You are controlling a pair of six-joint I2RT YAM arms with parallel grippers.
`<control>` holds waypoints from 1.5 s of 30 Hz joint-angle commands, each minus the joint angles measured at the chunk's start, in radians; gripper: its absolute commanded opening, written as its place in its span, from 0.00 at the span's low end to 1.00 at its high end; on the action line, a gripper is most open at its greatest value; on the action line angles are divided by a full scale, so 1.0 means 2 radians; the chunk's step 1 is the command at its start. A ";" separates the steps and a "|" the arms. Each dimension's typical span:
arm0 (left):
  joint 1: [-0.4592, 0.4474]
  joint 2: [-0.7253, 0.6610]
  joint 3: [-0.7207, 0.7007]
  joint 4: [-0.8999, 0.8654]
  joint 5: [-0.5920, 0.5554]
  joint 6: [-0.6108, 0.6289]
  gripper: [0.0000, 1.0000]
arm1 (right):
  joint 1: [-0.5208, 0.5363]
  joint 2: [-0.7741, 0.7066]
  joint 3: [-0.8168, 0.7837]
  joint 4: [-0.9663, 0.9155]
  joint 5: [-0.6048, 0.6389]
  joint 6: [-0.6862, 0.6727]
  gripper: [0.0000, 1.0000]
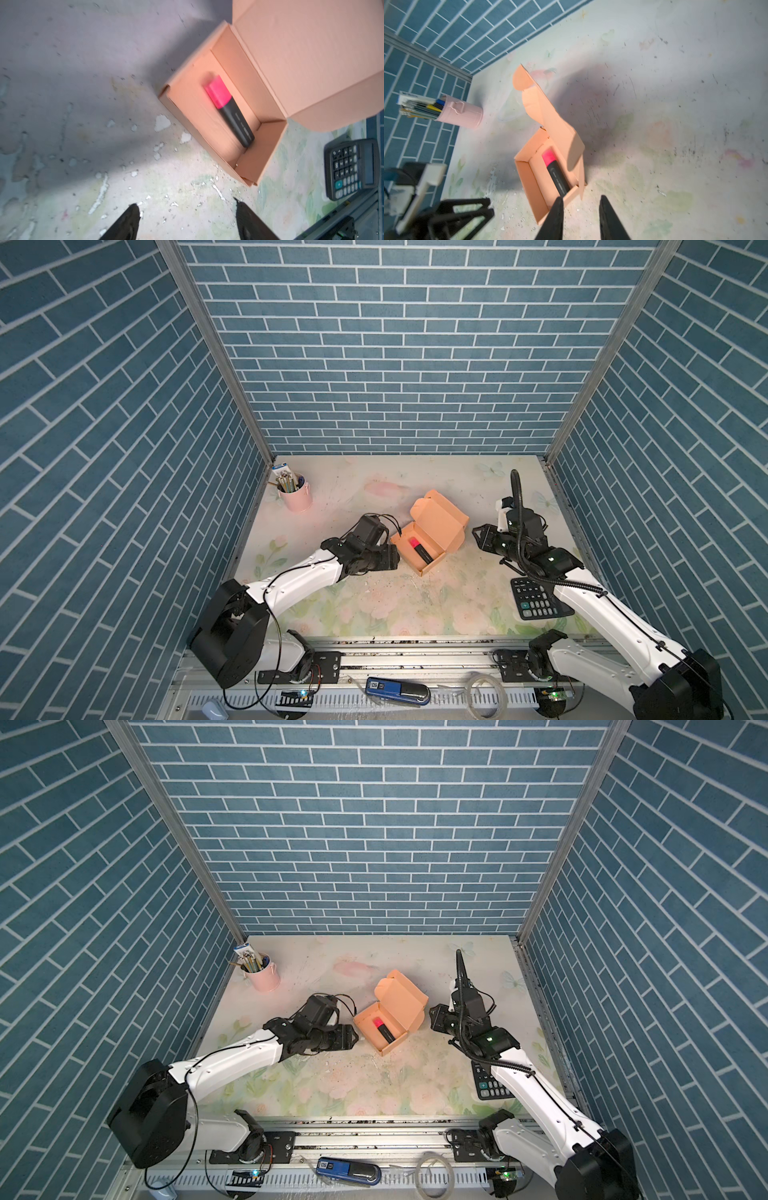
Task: Assemble paper box
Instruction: Rotate the paper box at the center of the table.
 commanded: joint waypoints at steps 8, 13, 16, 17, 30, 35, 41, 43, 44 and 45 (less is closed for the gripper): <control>0.058 0.075 0.122 -0.008 0.028 0.075 0.75 | -0.001 -0.006 -0.089 0.171 -0.030 0.036 0.33; 0.063 0.113 0.160 -0.001 0.044 0.104 0.75 | -0.001 0.021 -0.109 0.241 -0.047 0.027 0.33; 0.064 0.131 0.178 0.002 0.048 0.117 0.75 | 0.001 0.042 -0.104 0.250 -0.047 0.024 0.33; 0.064 0.136 0.183 0.006 0.050 0.122 0.75 | 0.002 0.049 -0.100 0.249 -0.044 0.020 0.33; 0.066 0.213 0.245 0.036 0.086 0.185 0.77 | 0.011 0.097 -0.091 0.267 -0.024 0.007 0.25; 0.066 0.232 0.254 0.055 0.098 0.220 0.79 | 0.018 0.119 -0.080 0.279 -0.025 -0.006 0.14; 0.072 0.257 0.272 0.070 0.113 0.250 0.80 | 0.020 0.130 -0.066 0.282 -0.028 -0.024 0.01; 0.077 0.265 0.276 0.080 0.127 0.250 0.80 | 0.021 0.130 -0.060 0.278 -0.028 -0.031 0.00; 0.080 0.269 0.278 0.085 0.134 0.249 0.80 | 0.021 0.130 -0.059 0.276 -0.028 -0.034 0.00; 0.083 0.274 0.283 0.086 0.137 0.247 0.80 | 0.021 0.130 -0.057 0.274 -0.028 -0.038 0.00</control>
